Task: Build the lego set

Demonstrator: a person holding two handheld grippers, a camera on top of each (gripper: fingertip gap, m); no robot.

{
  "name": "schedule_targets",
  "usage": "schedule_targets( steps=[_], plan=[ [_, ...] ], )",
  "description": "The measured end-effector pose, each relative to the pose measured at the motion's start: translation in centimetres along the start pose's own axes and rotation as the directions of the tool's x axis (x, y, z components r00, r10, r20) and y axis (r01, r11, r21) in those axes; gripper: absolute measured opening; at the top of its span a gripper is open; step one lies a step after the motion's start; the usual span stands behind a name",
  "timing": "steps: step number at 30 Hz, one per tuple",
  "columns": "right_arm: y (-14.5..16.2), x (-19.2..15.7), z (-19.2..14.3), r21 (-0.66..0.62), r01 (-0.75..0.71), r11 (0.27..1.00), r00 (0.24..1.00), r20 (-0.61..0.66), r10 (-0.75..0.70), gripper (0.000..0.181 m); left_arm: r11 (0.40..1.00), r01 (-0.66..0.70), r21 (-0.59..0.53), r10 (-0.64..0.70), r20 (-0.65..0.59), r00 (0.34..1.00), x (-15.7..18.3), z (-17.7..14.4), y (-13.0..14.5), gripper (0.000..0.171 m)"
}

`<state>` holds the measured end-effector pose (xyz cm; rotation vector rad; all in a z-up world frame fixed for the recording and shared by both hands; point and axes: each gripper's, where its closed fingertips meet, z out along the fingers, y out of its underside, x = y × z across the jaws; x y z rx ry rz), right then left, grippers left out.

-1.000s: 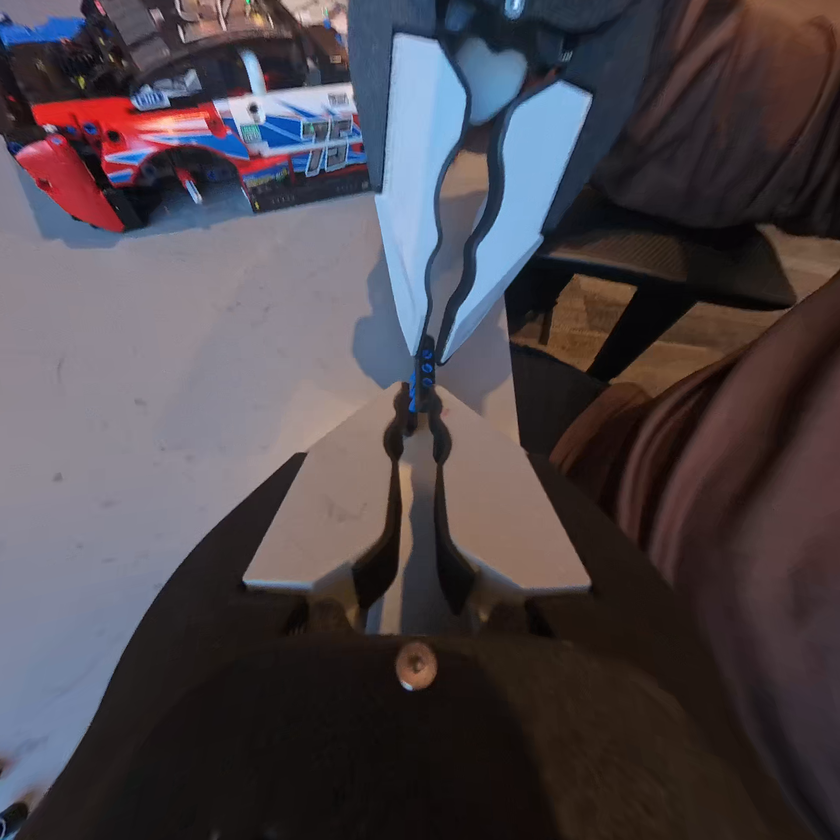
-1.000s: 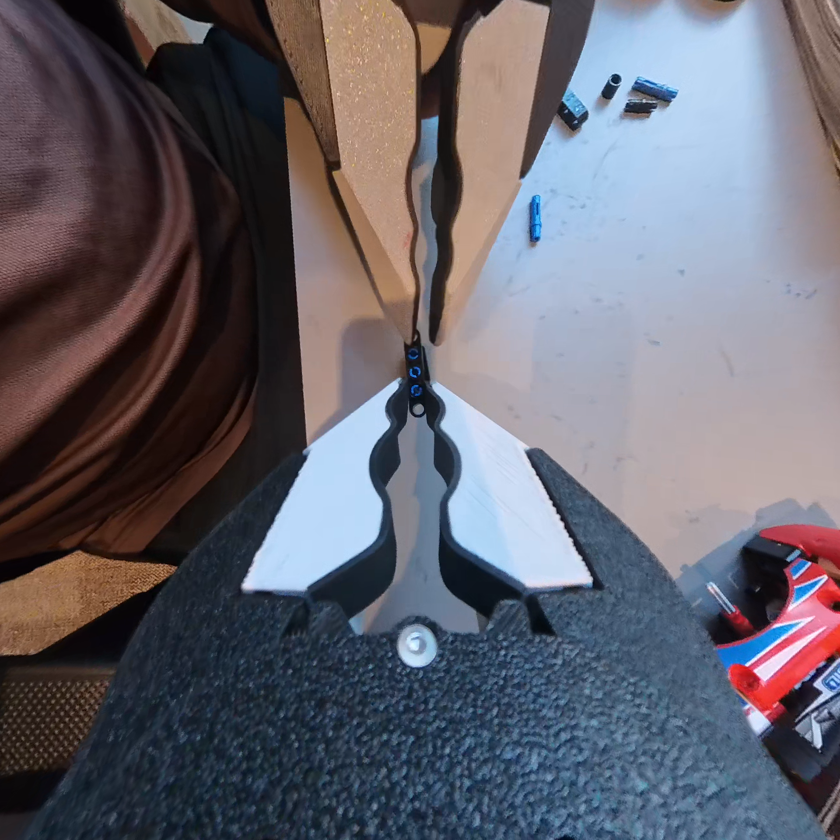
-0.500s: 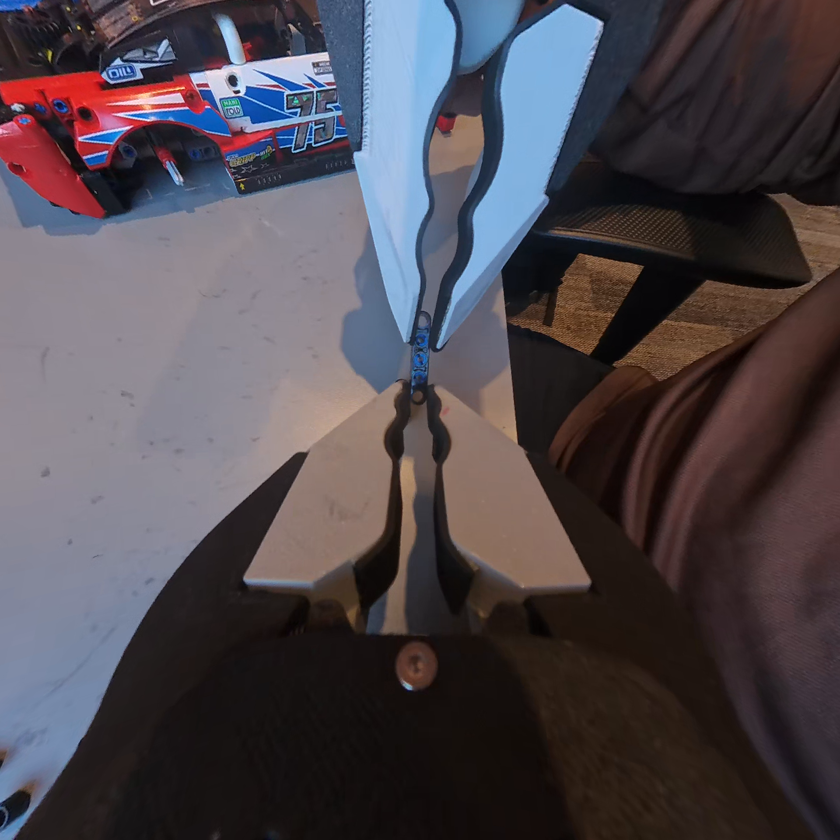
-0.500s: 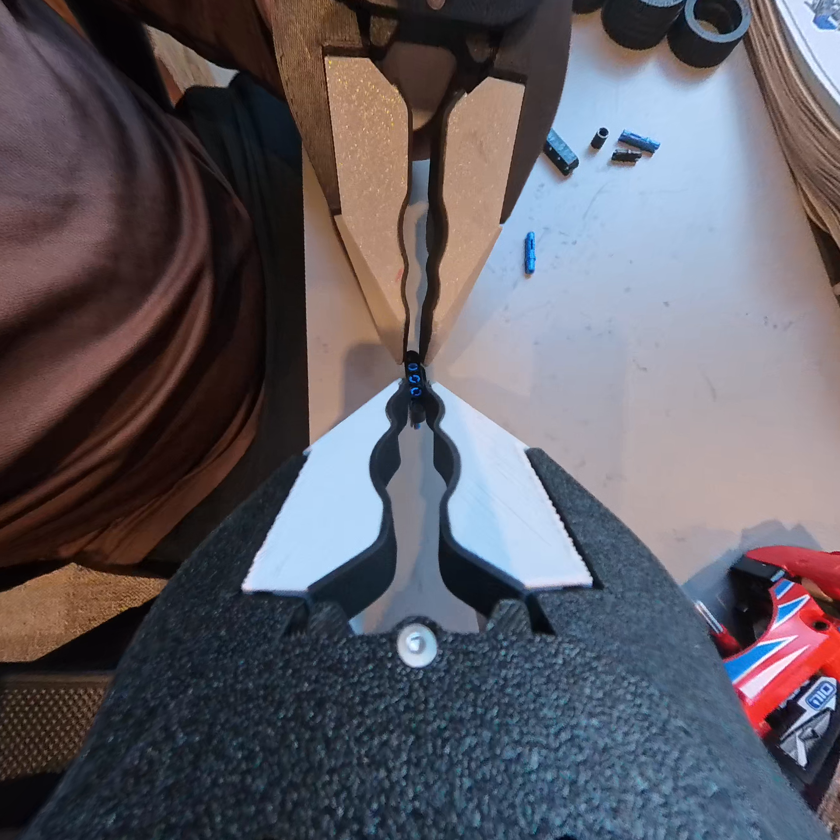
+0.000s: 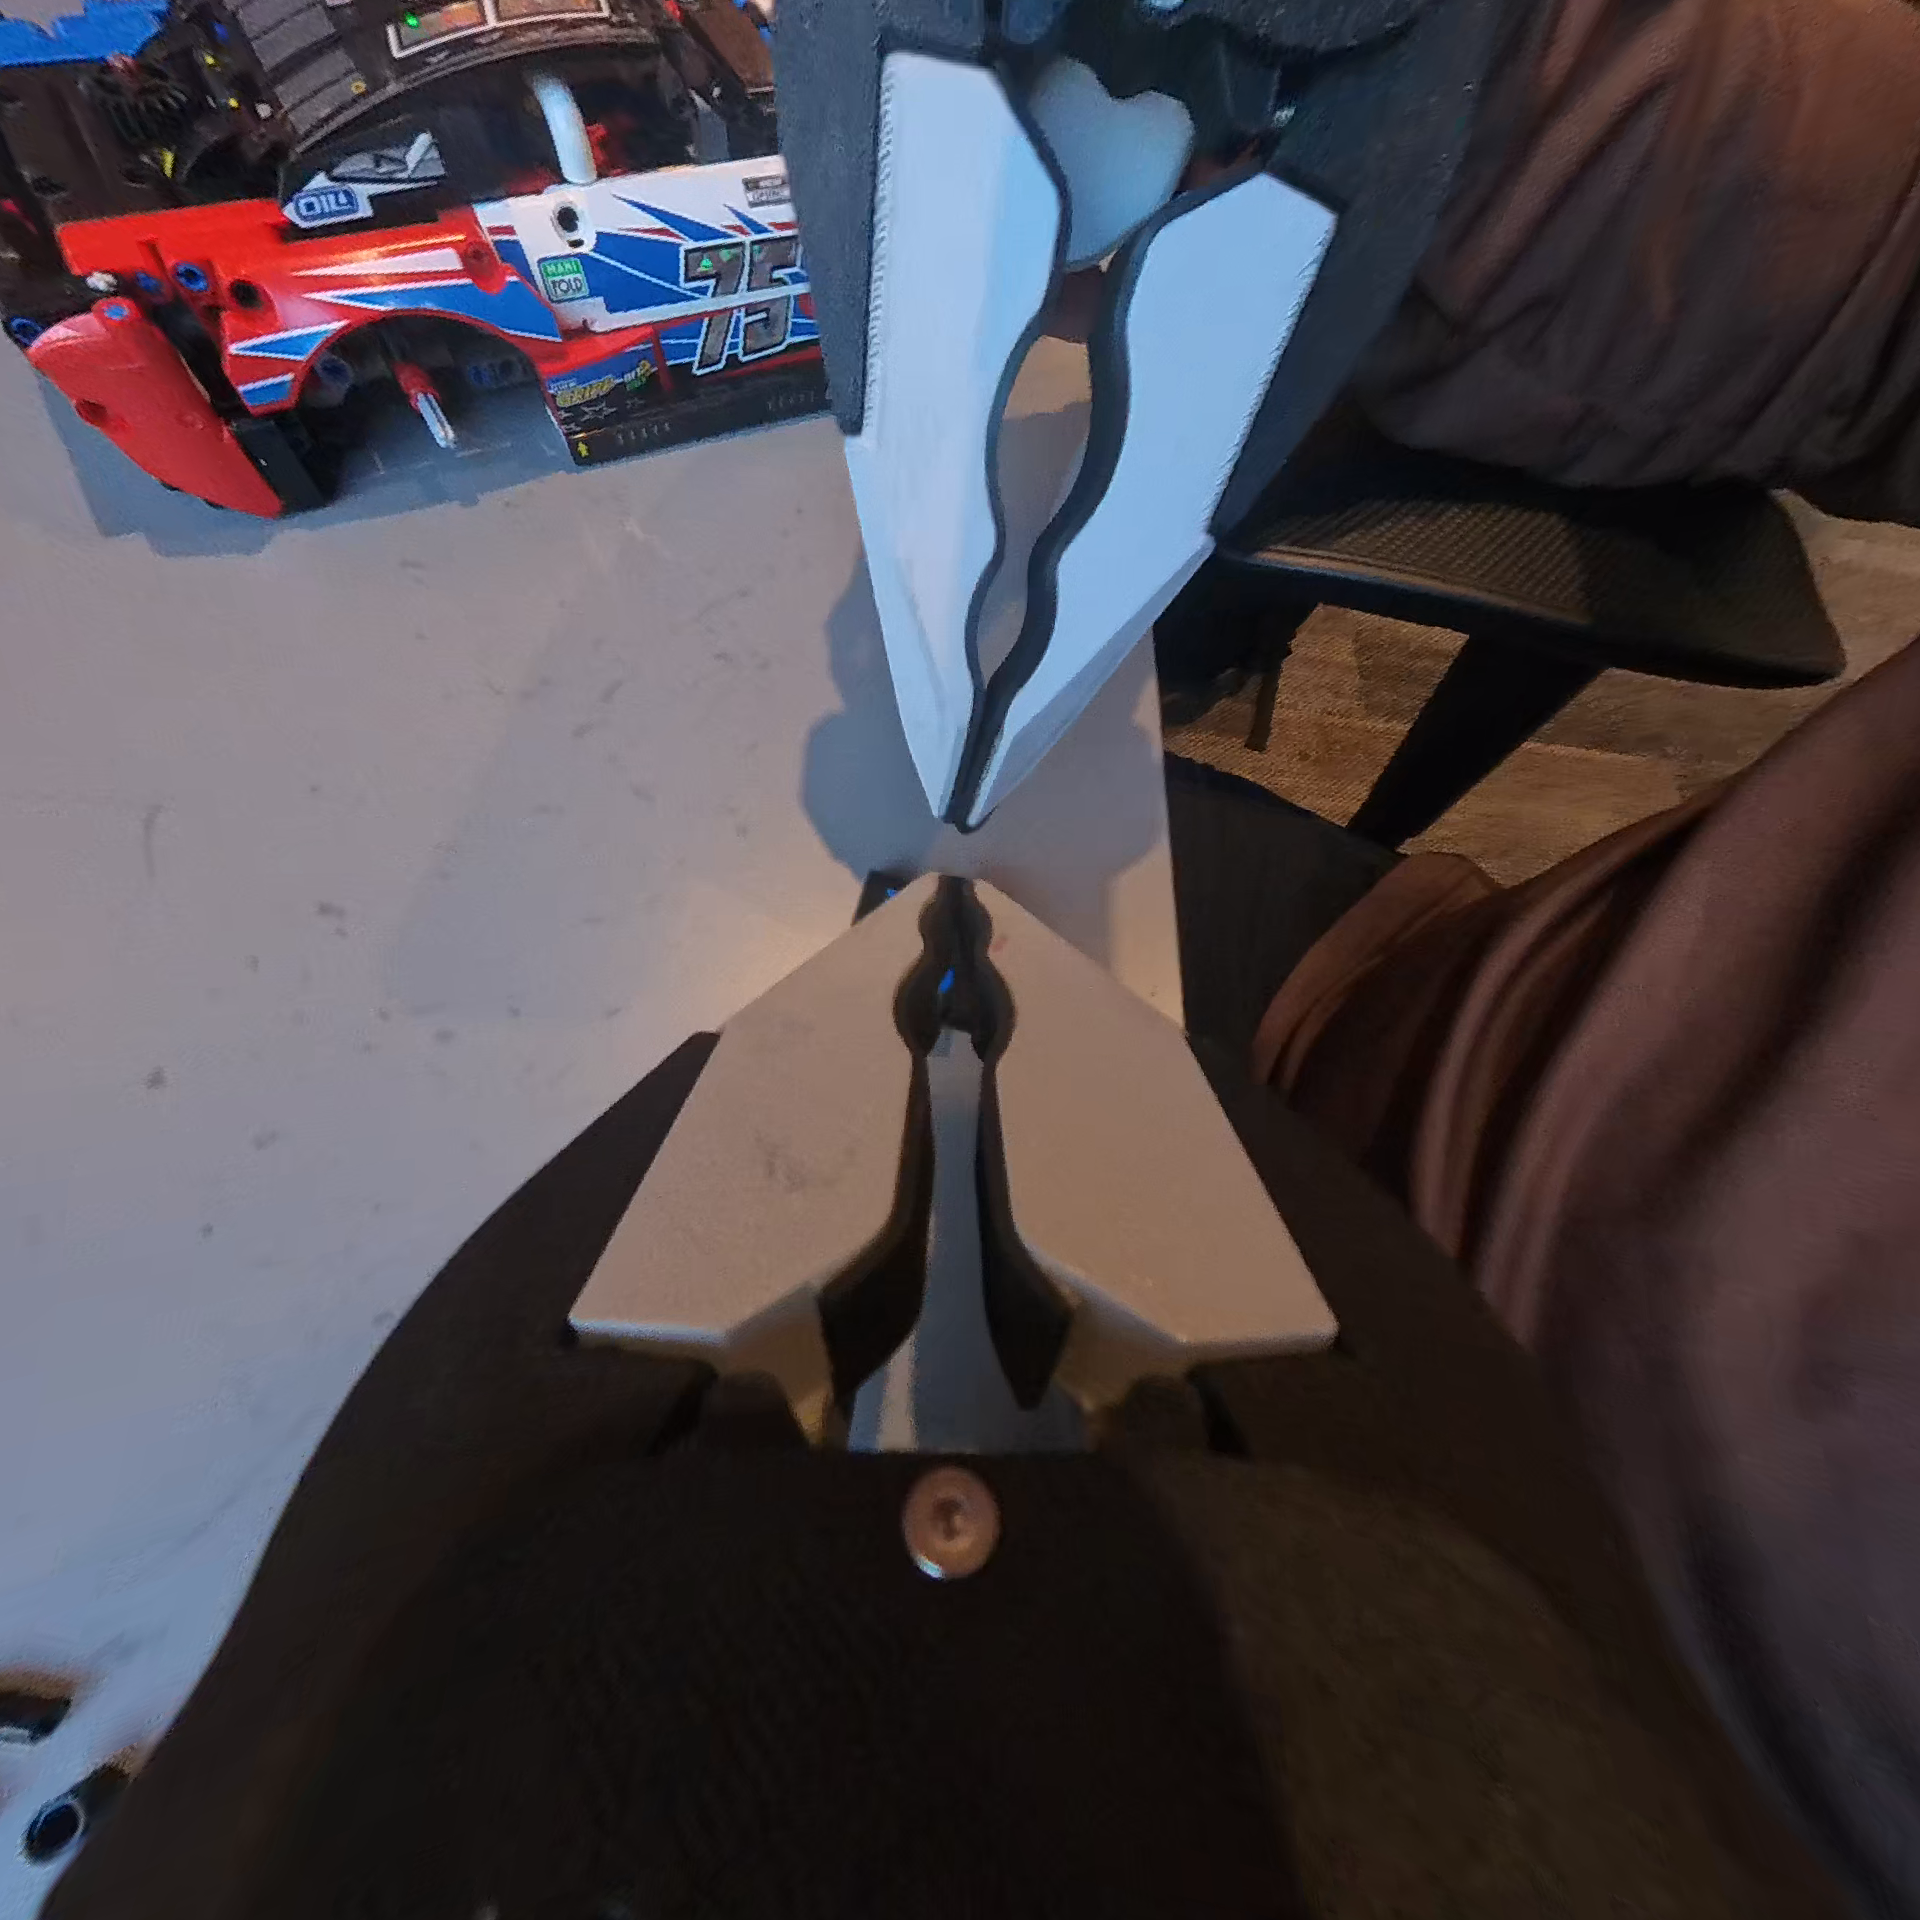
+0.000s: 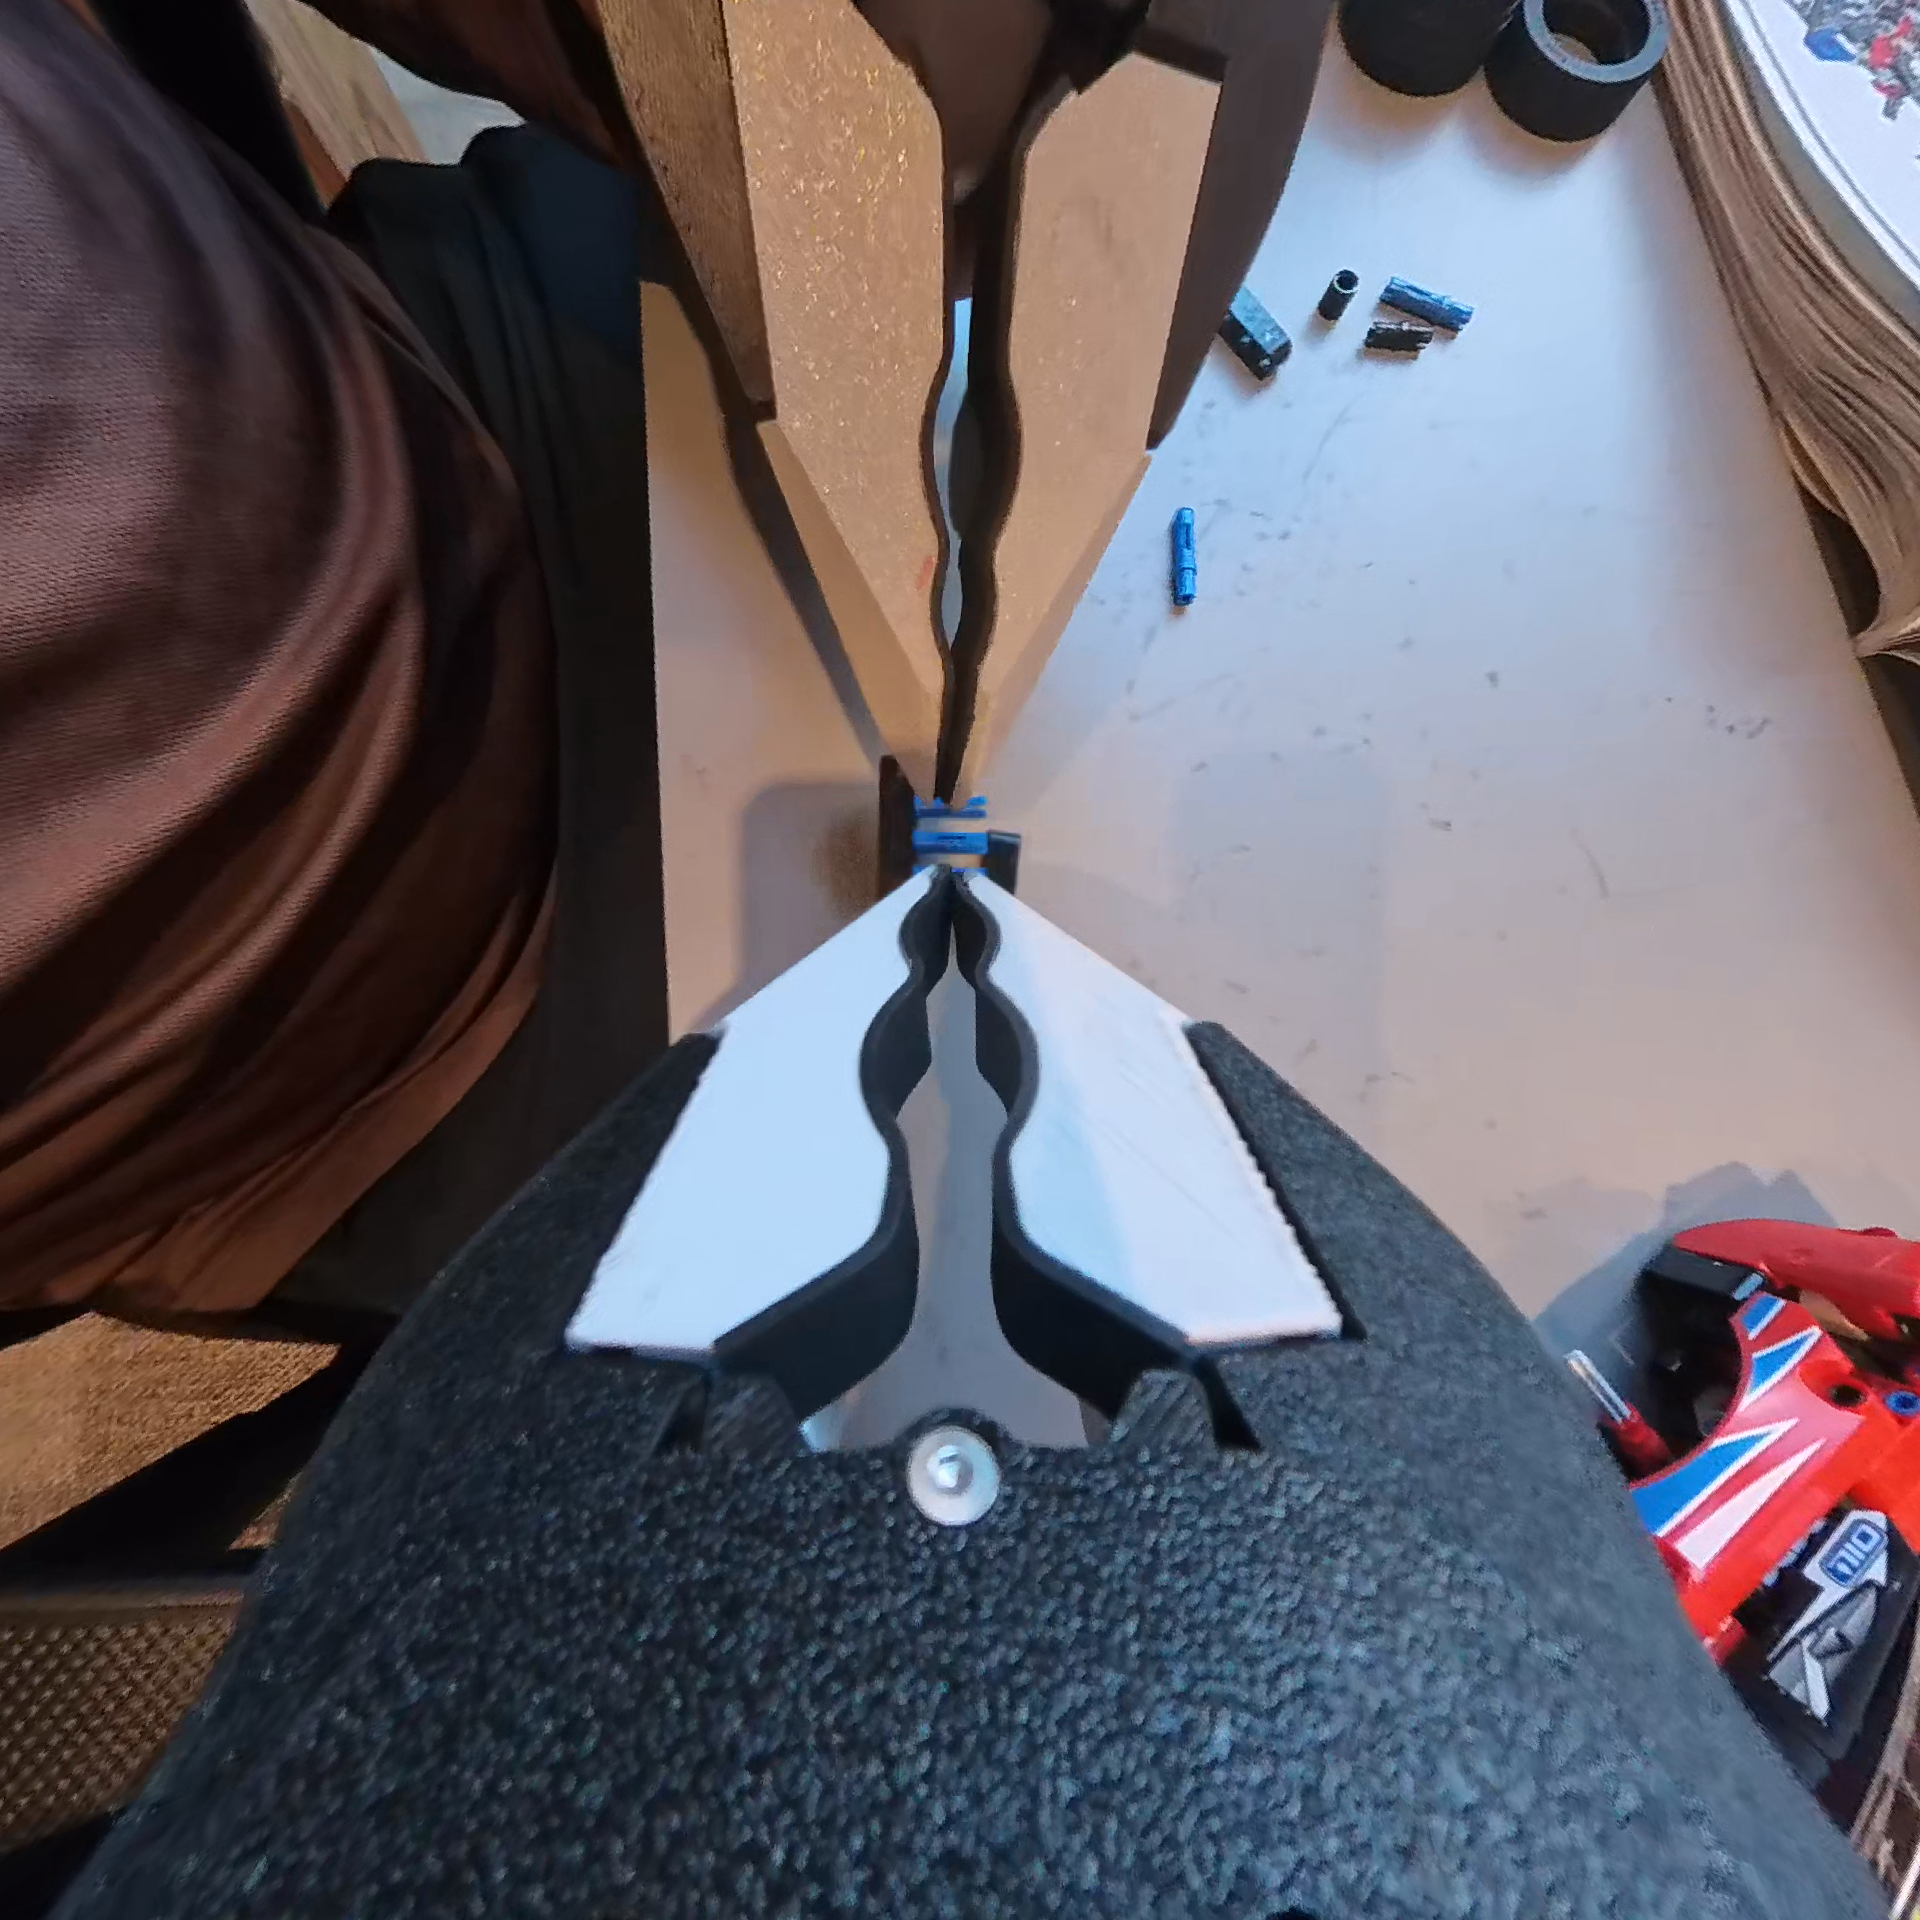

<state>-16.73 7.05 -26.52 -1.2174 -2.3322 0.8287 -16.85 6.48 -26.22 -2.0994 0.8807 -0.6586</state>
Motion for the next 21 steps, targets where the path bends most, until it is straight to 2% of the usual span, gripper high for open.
schedule_targets(
  steps=[4, 11, 12, 16, 21],
  plan=[
    [0.2, 0.8, -0.1, 0.014, -0.040, 0.999, 0.999, -0.037, 0.040, 0.000, 1.000, 0.021, -0.007, -0.020, 0.026, 0.999, -0.7, 0.2, 0.7, 0.000],
    [1.0, -1.0, 0.3, 0.029, -0.079, 0.996, 0.996, -0.039, 0.080, 0.012, 0.998, 0.017, -0.057, -0.015, 0.034, 0.999, -0.4, -0.5, 2.4, 0.000],
    [1.2, -1.1, 0.6, 0.023, -0.091, 0.996, 0.995, -0.041, 0.092, 0.015, 0.998, 0.019, -0.066, -0.017, 0.040, 0.999, -0.6, -0.4, 2.7, 0.012],
    [1.8, -1.5, 1.8, 0.005, -0.144, 0.990, 0.989, -0.016, 0.144, 0.019, 0.994, 0.054, -0.093, -0.056, -0.021, 0.998, -0.1, 0.5, 3.4, 0.024],
    [1.9, -1.8, 2.5, -0.016, -0.132, 0.991, 0.991, -0.011, 0.132, 0.019, 0.991, 0.055, -0.119, -0.058, -0.023, 0.998, 0.2, 1.4, 3.5, 0.015]
  ],
)
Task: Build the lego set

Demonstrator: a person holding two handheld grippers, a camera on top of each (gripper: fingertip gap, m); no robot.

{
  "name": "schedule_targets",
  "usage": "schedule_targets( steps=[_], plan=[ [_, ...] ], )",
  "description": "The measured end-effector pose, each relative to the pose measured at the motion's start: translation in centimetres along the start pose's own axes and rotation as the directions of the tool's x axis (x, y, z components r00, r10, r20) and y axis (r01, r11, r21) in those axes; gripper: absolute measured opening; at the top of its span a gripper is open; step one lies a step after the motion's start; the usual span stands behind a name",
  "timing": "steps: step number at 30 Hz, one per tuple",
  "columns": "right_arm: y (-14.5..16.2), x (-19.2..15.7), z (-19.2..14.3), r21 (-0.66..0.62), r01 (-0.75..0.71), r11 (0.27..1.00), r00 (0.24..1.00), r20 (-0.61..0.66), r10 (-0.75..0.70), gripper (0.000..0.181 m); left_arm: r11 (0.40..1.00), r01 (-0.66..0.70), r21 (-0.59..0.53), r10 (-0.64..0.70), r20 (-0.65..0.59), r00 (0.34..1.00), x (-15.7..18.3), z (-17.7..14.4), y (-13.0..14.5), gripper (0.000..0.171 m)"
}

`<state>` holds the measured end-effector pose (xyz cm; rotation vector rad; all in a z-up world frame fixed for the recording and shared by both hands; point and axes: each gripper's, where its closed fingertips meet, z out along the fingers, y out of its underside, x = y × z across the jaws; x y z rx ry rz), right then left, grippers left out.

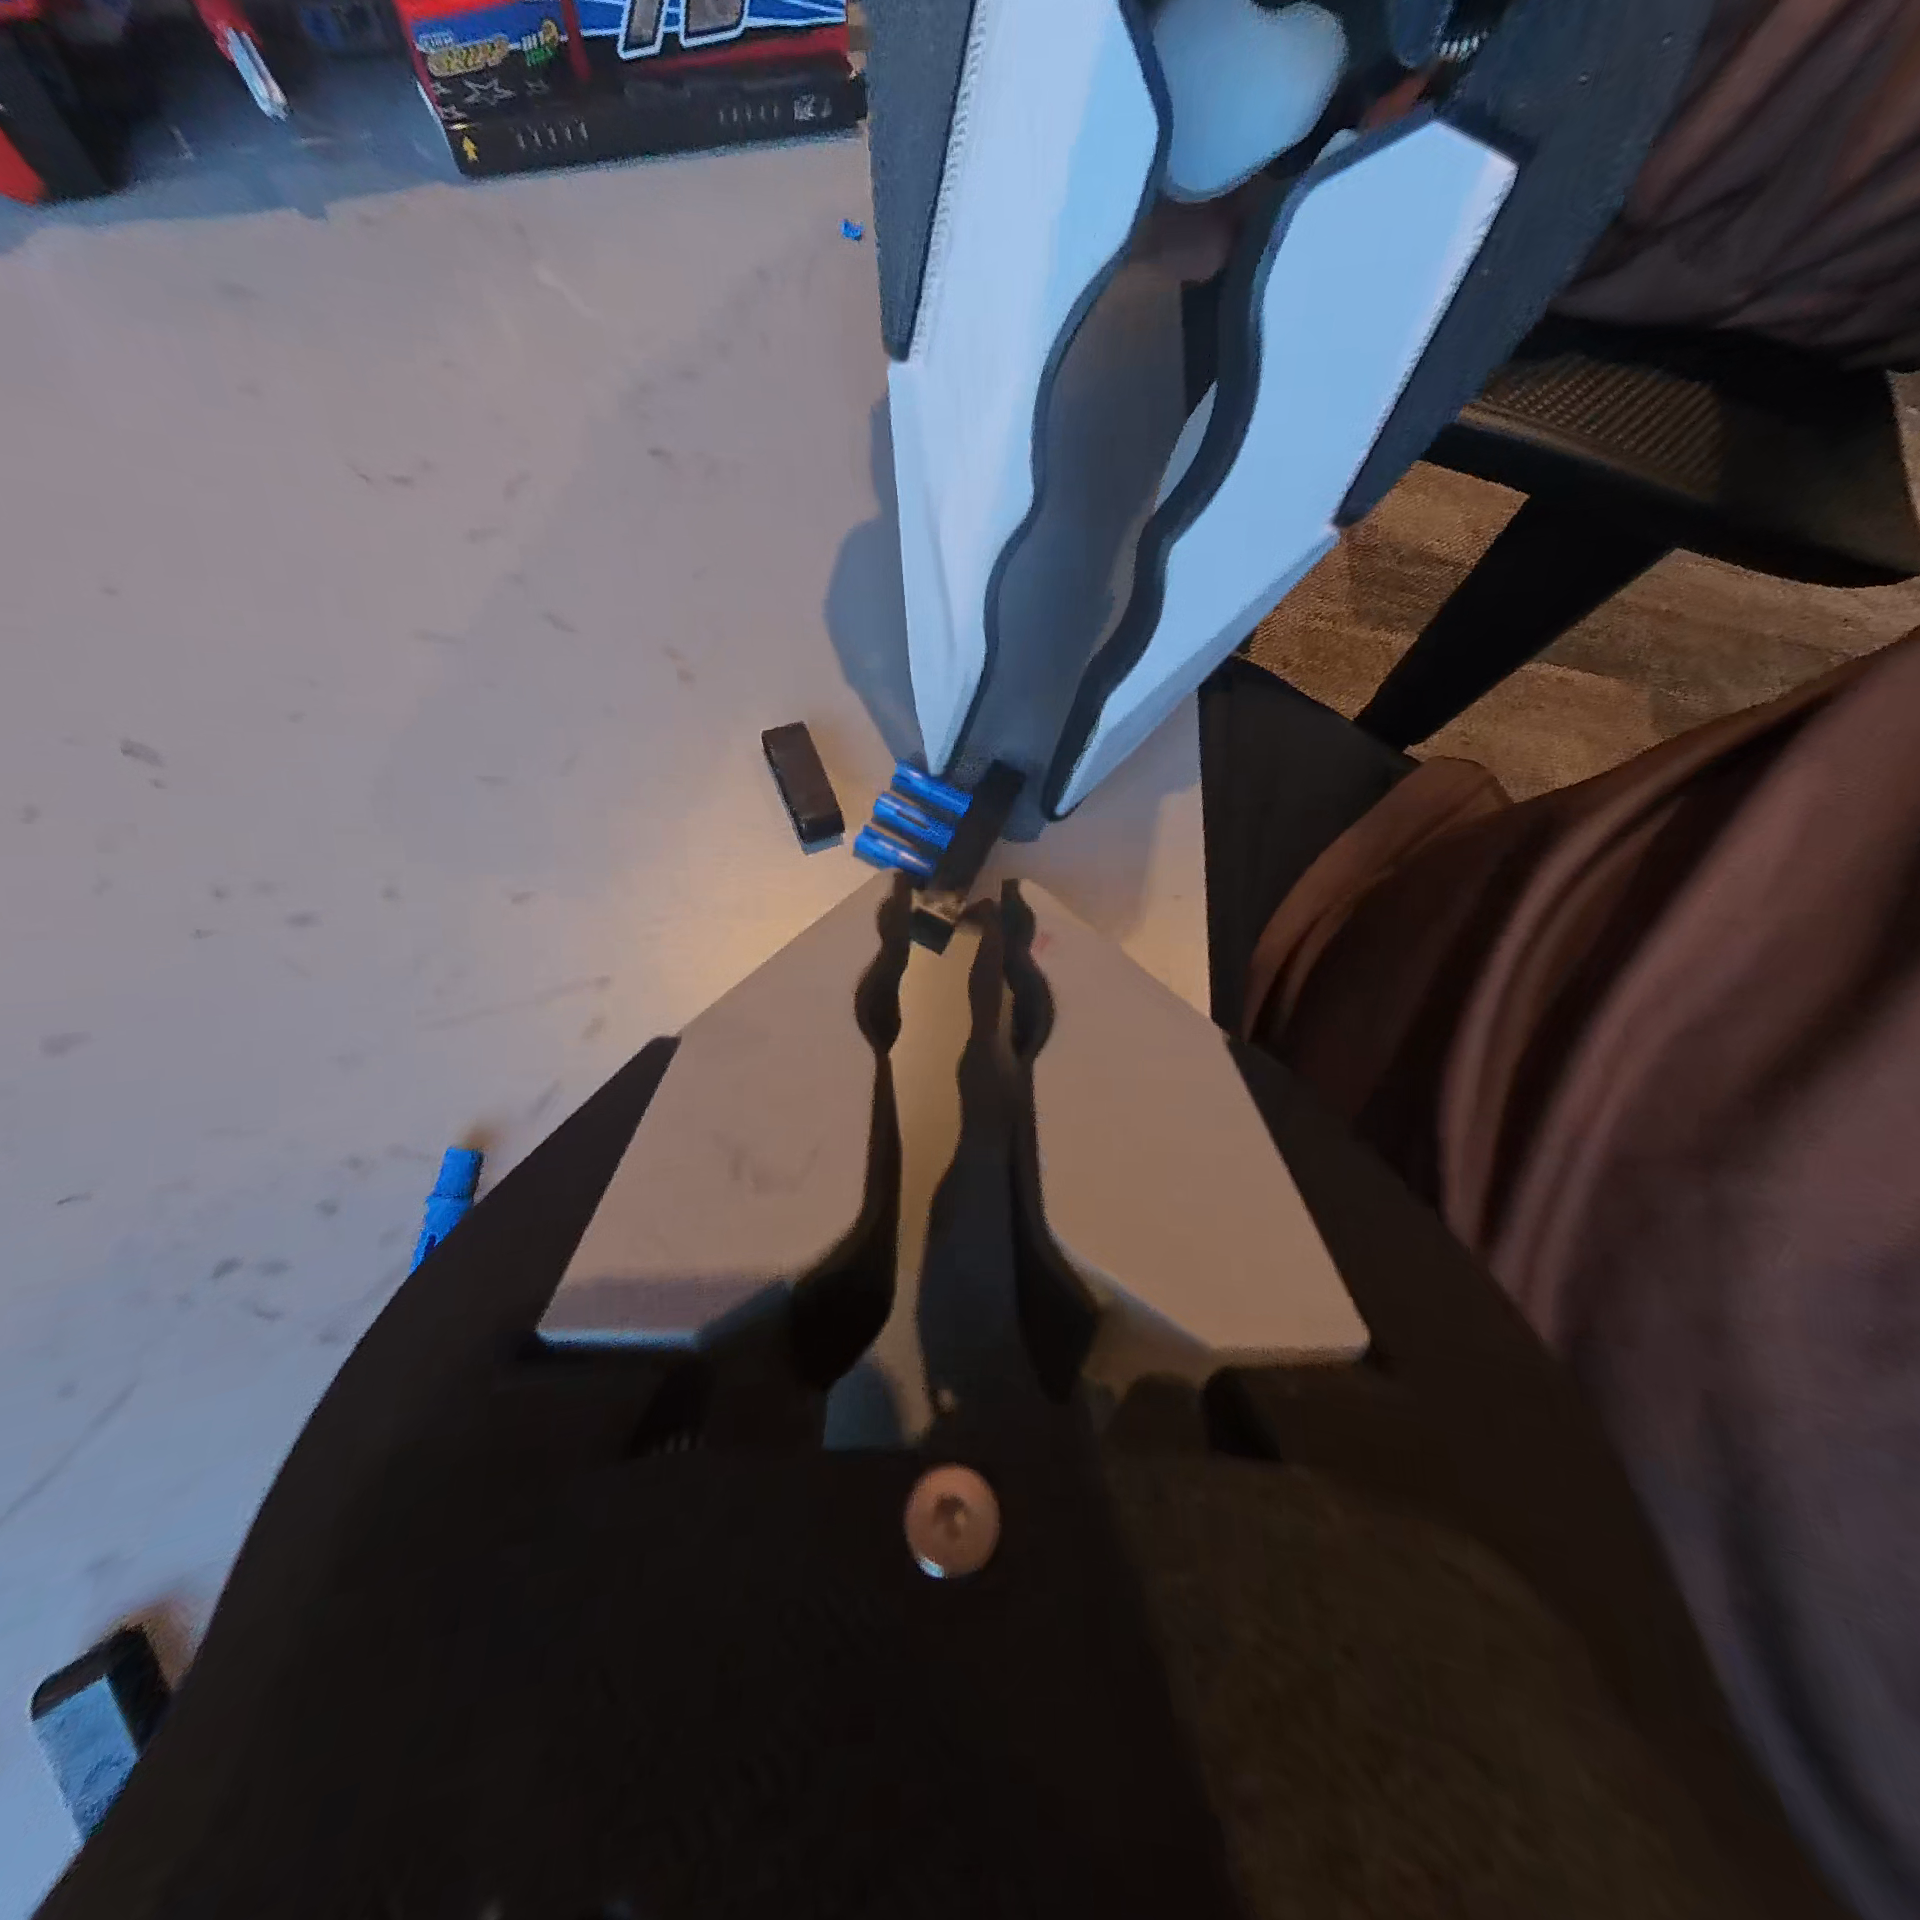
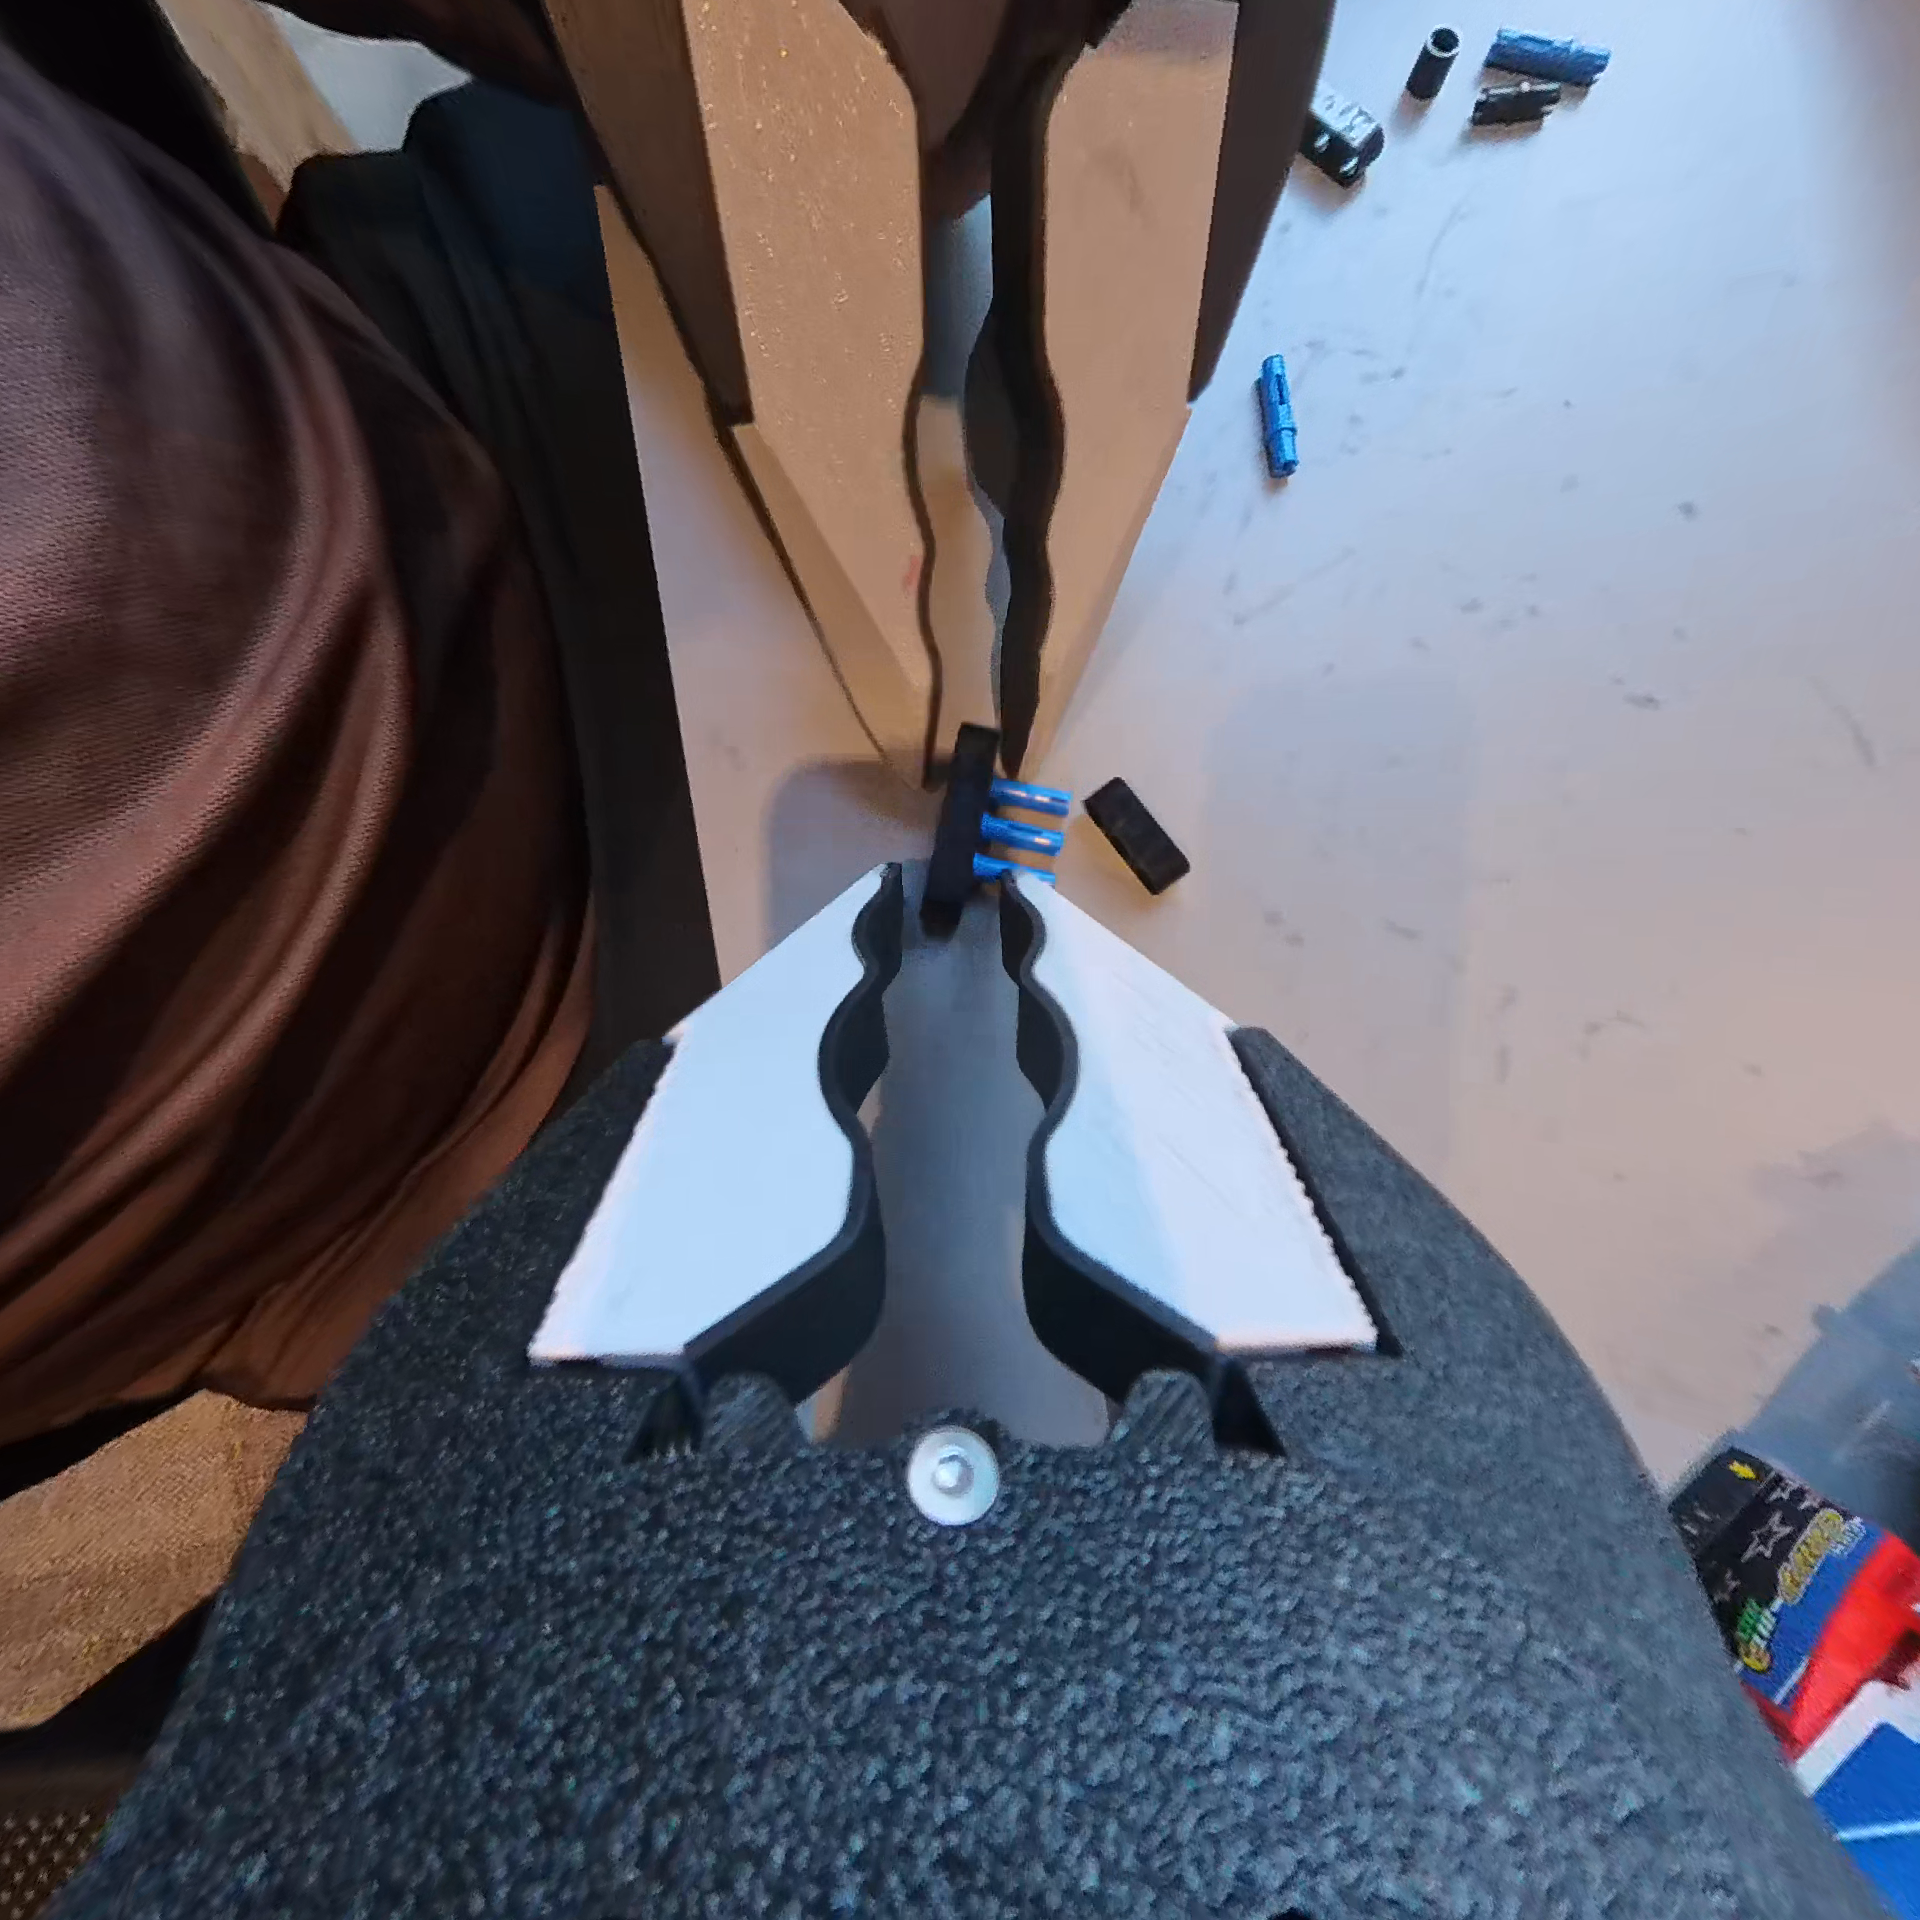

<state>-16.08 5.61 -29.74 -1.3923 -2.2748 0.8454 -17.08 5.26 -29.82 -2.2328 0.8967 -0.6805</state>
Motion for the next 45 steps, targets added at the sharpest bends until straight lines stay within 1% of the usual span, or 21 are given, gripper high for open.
schedule_targets(
  steps=[2, 4, 6, 8, 11, 15, 17, 19, 21, 24, 26, 29, 32, 33, 34, 36, 39, 41, 43, 44, 45],
  plan=[
    [0.1, 0.1, -0.3, -0.002, 0.015, 1.000, 1.000, -0.001, -0.015, 0.019, 1.000, 0.003, -0.006, -0.003, 0.000, 1.000, 0.0, 0.0, 0.0, 0.013],
    [-0.4, 0.8, -1.3, 0.033, 0.013, 0.999, 1.000, -0.009, -0.013, 0.018, 1.000, 0.006, -0.006, -0.006, -0.004, 1.000, 0.0, -0.1, 0.1, 0.014],
    [-0.9, 2.1, -2.5, 0.072, -0.003, 0.997, 0.999, -0.033, 0.005, 0.017, 1.000, 0.007, 0.000, -0.007, -0.008, 1.000, 0.1, -0.4, 0.4, 0.015],
    [-1.0, 3.4, -2.7, 0.057, 0.003, 0.998, 0.999, -0.049, 0.000, 0.018, 1.000, 0.008, 0.003, -0.008, -0.008, 1.000, 0.0, -0.7, 0.6, 0.017],
    [-0.9, 3.9, -1.5, -0.004, 0.099, 0.995, 0.994, -0.038, -0.099, 0.018, 1.000, -0.010, 0.020, 0.009, 0.023, 1.000, -0.5, -1.2, 0.4, 0.018],
    [-0.4, 4.0, 0.4, -0.079, 0.183, 0.980, 0.983, 0.031, -0.181, 0.018, 0.997, -0.054, 0.058, 0.050, 0.073, 0.996, -1.2, -1.8, -0.6, 0.017],
    [-0.3, 3.5, 0.9, -0.087, 0.183, 0.979, 0.979, 0.106, -0.173, 0.008, 0.992, -0.110, 0.053, 0.104, 0.118, 0.988, -1.9, -2.0, -0.7, 0.018],
    [-0.4, 3.2, 1.0, -0.092, 0.141, 0.986, 0.980, 0.155, -0.126, 0.008, 0.981, -0.189, 0.035, 0.180, 0.179, 0.967, -2.5, -2.1, -0.7, 0.020],
    [-0.6, 3.7, 1.1, -0.108, 0.047, 0.993, 0.984, 0.176, -0.027, 0.008, 0.957, -0.291, 0.000, 0.283, 0.244, 0.928, -3.1, -2.3, -0.9, 0.023],
    [-0.8, 4.0, 0.9, -0.111, -0.115, 0.987, 0.962, 0.234, 0.138, 0.008, 0.886, -0.459, -0.067, 0.453, 0.336, 0.826, -3.6, -2.2, -1.4, 0.023],
    [-1.3, 3.6, 0.6, -0.093, -0.211, 0.973, 0.922, 0.311, 0.229, 0.008, 0.831, -0.544, -0.117, 0.548, 0.346, 0.762, -3.4, -1.8, -1.4, 0.021],
    [-2.2, 3.1, 0.1, -0.072, -0.318, 0.945, 0.857, 0.405, 0.319, 0.008, 0.780, -0.597, -0.190, 0.621, 0.357, 0.698, -3.7, -1.0, -1.1, 0.020],
    [-2.6, 2.6, -0.2, -0.067, -0.387, 0.920, 0.796, 0.478, 0.370, 0.008, 0.753, -0.623, -0.210, 0.650, 0.378, 0.659, -3.9, -0.8, -1.3, 0.006],
    [-2.6, 2.7, -0.1, -0.068, -0.404, 0.912, 0.787, 0.482, 0.385, 0.008, 0.746, -0.629, -0.219, 0.659, 0.379, 0.649, -3.9, -0.7, -1.2, 0.005],
    [-2.5, 2.8, 0.0, -0.070, -0.420, 0.905, 0.783, 0.476, 0.401, 0.008, 0.747, -0.624, -0.229, 0.659, 0.376, 0.651, -4.0, -0.6, -1.0, 0.004],
    [-2.2, 3.3, 0.4, -0.067, -0.438, 0.897, 0.791, 0.446, 0.419, 0.010, 0.779, -0.585, -0.226, 0.624, 0.367, 0.689, -4.3, -0.4, -0.8, 0.003],
    [-2.2, 3.7, 0.4, -0.042, -0.446, 0.894, 0.807, 0.412, 0.422, 0.011, 0.876, -0.456, -0.161, 0.483, 0.287, 0.827, -4.1, -0.4, -0.6, 0.002],
    [-2.2, 3.7, 0.4, -0.053, -0.480, 0.876, 0.788, 0.412, 0.457, 0.010, 0.917, -0.377, -0.132, 0.398, 0.226, 0.889, -4.0, -0.4, -0.5, 0.003],
    [-2.3, 3.8, 0.5, -0.072, -0.523, 0.849, 0.754, 0.426, 0.500, 0.009, 0.931, -0.341, -0.129, 0.362, 0.216, 0.907, -4.3, -0.5, -0.5, 0.004],
    [-2.2, 3.8, 0.5, -0.078, -0.535, 0.841, 0.743, 0.431, 0.512, 0.009, 0.929, -0.349, -0.124, 0.369, 0.241, 0.898, -4.6, -0.6, -0.7, 0.015],
    [-2.2, 3.8, 0.5, -0.079, -0.543, 0.836, 0.735, 0.436, 0.519, 0.009, 0.920, -0.373, -0.117, 0.391, 0.258, 0.883, -4.6, -0.7, -1.0, 0.021]
  ],
)
